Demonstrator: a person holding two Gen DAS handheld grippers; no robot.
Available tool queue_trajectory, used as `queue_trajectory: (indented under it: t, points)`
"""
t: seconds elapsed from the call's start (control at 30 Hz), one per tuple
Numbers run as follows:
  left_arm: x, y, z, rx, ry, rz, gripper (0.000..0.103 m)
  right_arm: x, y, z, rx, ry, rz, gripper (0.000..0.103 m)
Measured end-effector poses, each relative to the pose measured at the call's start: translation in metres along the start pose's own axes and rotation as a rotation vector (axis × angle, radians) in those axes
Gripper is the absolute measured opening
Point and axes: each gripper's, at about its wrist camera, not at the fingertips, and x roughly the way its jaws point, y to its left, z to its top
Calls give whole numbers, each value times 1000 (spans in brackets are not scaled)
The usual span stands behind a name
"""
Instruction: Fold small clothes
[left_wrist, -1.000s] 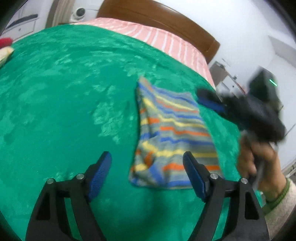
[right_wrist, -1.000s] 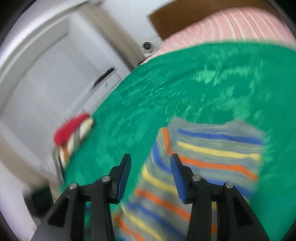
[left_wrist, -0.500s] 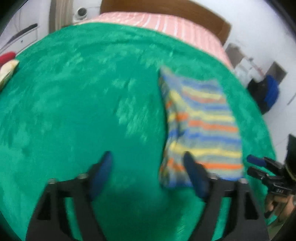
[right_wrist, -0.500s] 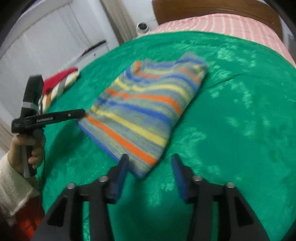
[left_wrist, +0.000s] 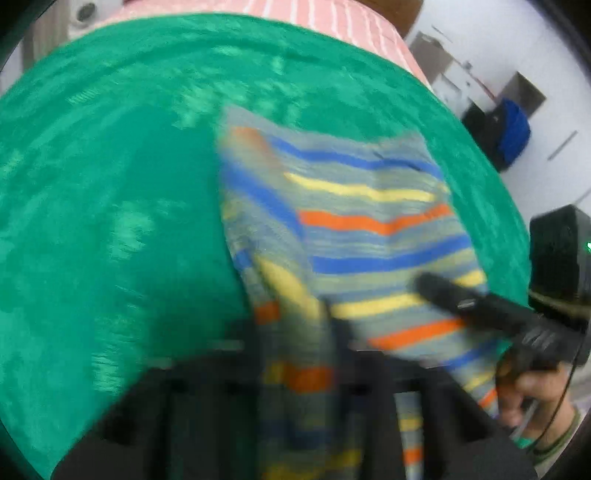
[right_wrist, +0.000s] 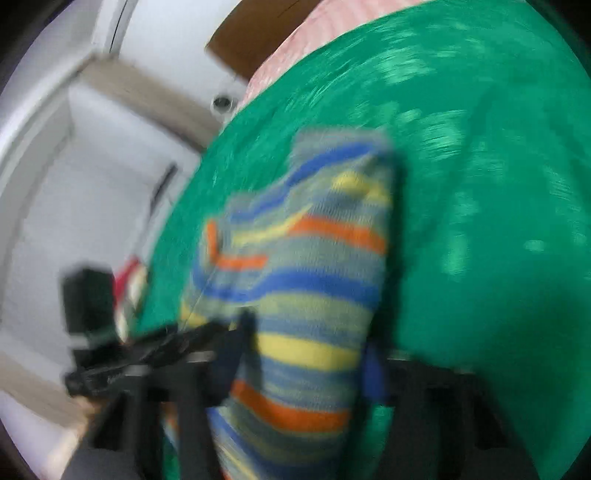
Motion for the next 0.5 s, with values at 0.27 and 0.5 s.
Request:
queue_trajectory:
  t: [0.27, 0.5]
  points:
    - [-85, -26, -14, 67, -189, 36, 15, -48, 99, -21, -365, -183, -239, 25]
    - [-88, -25, -15, 92, -187, 220, 80, -63, 91, -2, -251, -172, -169, 46]
